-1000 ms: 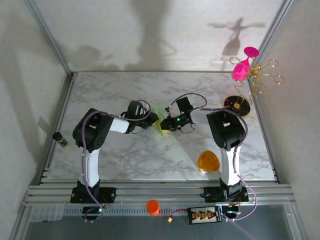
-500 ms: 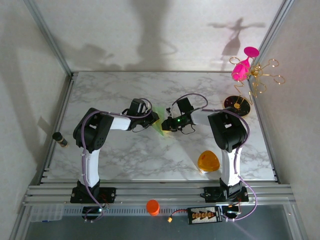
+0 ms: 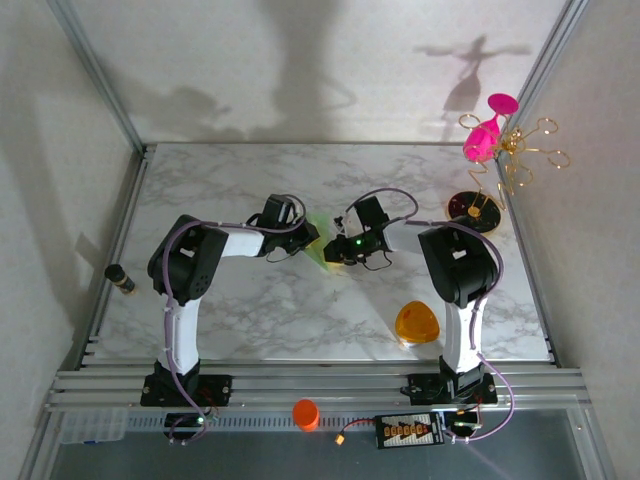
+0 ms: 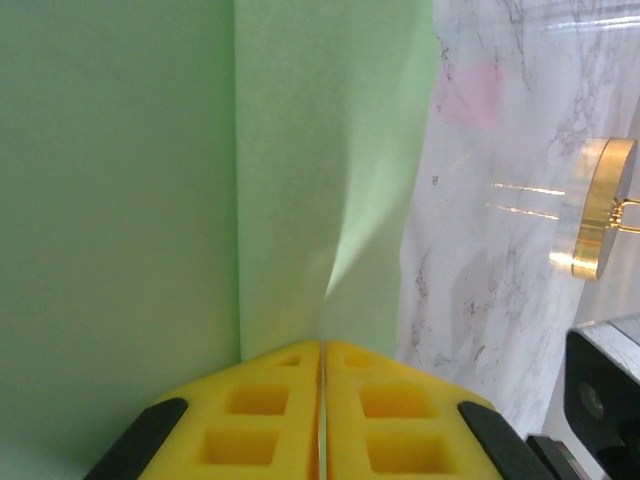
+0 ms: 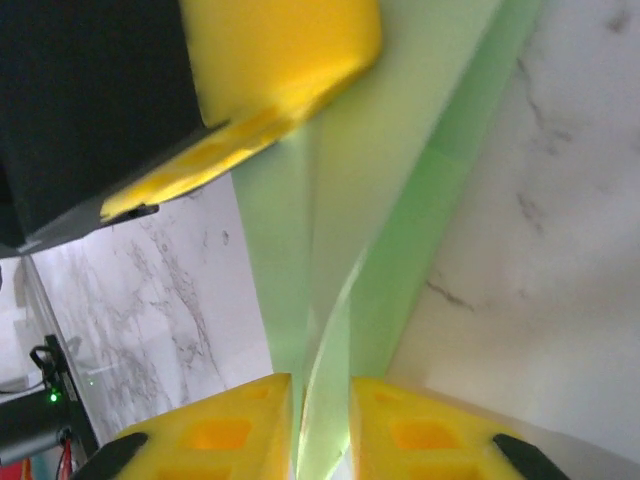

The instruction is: Fold a paper plane with a square sheet of paper (pick it up from the middle)

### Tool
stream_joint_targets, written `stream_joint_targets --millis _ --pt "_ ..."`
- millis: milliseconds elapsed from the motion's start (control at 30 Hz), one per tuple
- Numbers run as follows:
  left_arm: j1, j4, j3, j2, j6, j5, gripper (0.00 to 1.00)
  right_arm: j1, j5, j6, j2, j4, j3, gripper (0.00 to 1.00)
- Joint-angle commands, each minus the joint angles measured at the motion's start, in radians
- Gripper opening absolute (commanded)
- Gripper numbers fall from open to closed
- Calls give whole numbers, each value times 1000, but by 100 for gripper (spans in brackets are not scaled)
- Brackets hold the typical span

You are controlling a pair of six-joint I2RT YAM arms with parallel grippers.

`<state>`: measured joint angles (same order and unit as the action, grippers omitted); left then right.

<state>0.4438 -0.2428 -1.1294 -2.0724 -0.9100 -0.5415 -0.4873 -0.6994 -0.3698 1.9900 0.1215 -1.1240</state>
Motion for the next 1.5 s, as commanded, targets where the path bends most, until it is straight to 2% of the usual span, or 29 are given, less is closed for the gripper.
stream_joint_targets --millis 0,167,333,533,1467 --pt "7 185 15 -78 43 111 10 1 75 -39 -93 9 25 26" --pt "10 220 -1 -81 52 122 10 2 125 -57 -144 -21 49 23" --pt "13 244 -10 -83 56 132 10 -14 38 -72 -128 -77 27 14" --pt "16 254 -15 -87 59 131 10 -45 17 -76 -48 -83 -11 10" --pt "21 258 -10 -106 42 130 10 -51 5 -76 43 -76 5 9"
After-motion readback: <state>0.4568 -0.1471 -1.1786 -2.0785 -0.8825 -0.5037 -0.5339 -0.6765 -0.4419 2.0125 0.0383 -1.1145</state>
